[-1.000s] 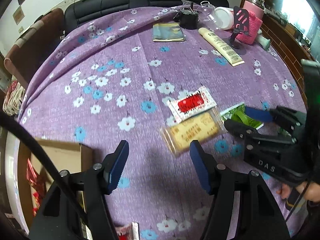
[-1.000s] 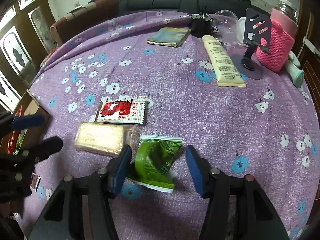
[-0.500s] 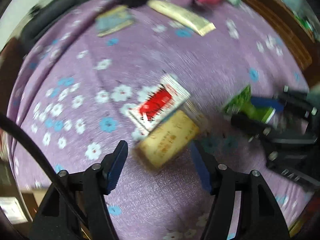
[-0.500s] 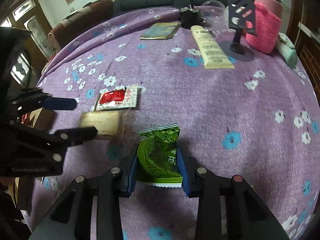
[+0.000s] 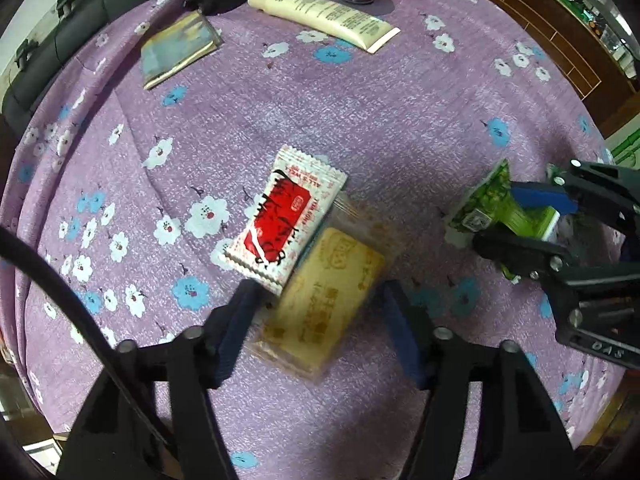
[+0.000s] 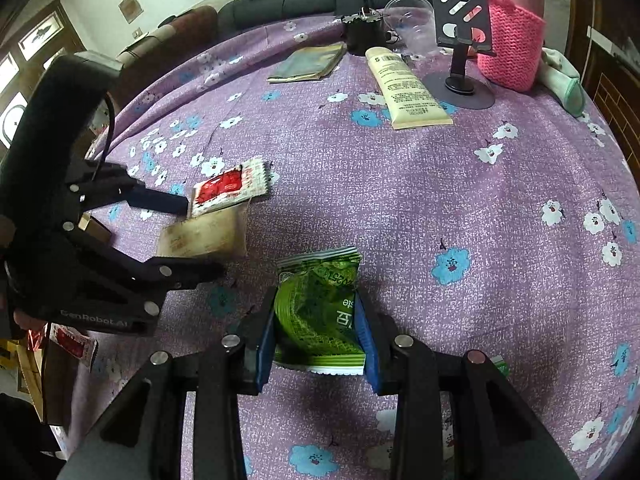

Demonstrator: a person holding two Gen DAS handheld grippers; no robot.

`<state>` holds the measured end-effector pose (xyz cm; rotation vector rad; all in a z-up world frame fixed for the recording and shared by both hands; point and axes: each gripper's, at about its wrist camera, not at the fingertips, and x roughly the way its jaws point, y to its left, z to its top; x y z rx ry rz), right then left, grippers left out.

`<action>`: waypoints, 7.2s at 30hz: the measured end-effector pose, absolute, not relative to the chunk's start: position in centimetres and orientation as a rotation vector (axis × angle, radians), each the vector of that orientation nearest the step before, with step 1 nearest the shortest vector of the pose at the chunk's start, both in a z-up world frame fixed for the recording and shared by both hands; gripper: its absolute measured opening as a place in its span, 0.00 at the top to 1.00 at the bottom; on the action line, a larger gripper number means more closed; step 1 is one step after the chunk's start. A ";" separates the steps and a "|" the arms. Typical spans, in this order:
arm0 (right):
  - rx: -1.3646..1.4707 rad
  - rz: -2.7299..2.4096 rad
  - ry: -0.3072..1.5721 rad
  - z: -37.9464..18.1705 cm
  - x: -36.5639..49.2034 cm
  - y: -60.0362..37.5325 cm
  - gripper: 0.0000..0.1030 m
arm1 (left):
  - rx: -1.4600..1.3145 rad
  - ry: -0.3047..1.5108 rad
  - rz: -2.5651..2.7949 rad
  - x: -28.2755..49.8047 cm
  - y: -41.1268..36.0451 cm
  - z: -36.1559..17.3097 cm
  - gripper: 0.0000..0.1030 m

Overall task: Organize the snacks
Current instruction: 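Grasp the green packet with the right gripper while left grasps the cream biscuit packet, then carry the biscuit packet with the left gripper into the box while right carries the green packet, then open both grippers to release the biscuit and green packet into the box, then move the right gripper to the red-printed white sachet and grasp it, then carry the white sachet with the right gripper into the box and release it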

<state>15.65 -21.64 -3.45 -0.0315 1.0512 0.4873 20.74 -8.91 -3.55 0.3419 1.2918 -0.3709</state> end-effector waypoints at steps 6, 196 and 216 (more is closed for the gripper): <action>-0.020 0.476 1.044 -3.5 15.5 -21.7 0.65 | 0.308 1.258 -0.359 19.0 -9.0 -3.2 0.65; 0.007 0.227 1.065 -2.7 21.2 -9.4 0.66 | -0.199 0.987 0.318 0.7 9.1 3.1 0.34; 0.031 0.316 1.071 -0.5 12.2 -14.5 0.70 | -0.224 0.941 0.272 -1.8 6.4 3.1 0.35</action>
